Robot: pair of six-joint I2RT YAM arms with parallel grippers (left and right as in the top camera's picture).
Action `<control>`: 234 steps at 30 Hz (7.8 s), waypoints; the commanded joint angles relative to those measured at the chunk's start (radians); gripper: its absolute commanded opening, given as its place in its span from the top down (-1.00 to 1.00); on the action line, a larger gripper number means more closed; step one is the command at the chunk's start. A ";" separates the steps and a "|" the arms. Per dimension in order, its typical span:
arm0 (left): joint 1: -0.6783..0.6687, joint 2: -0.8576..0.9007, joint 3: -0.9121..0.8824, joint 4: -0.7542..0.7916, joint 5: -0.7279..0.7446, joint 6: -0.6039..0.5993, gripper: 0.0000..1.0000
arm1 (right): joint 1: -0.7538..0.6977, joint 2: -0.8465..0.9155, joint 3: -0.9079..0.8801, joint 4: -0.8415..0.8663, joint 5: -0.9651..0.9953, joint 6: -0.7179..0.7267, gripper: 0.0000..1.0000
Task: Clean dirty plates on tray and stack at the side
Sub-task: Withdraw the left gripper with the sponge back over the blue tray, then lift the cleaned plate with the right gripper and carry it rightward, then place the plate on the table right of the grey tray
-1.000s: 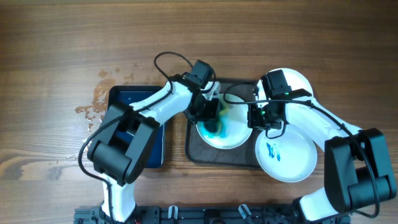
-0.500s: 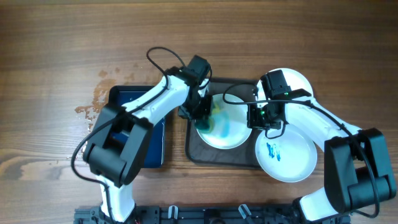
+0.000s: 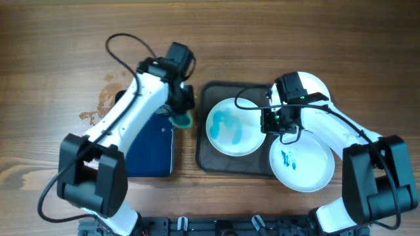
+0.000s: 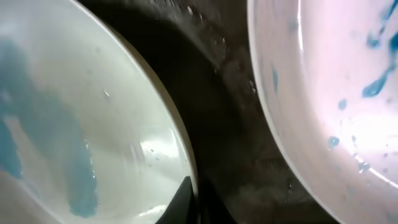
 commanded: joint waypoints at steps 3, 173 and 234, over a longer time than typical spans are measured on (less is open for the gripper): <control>0.103 -0.023 0.018 -0.030 -0.021 -0.019 0.92 | 0.000 -0.097 0.071 -0.006 0.062 -0.022 0.91; 0.105 -0.023 0.016 -0.038 -0.043 0.037 0.92 | 0.599 -0.100 0.230 0.121 1.617 -0.627 0.92; 0.104 -0.023 0.016 -0.055 -0.039 0.037 0.92 | -0.982 0.132 0.266 0.018 0.195 0.319 -0.42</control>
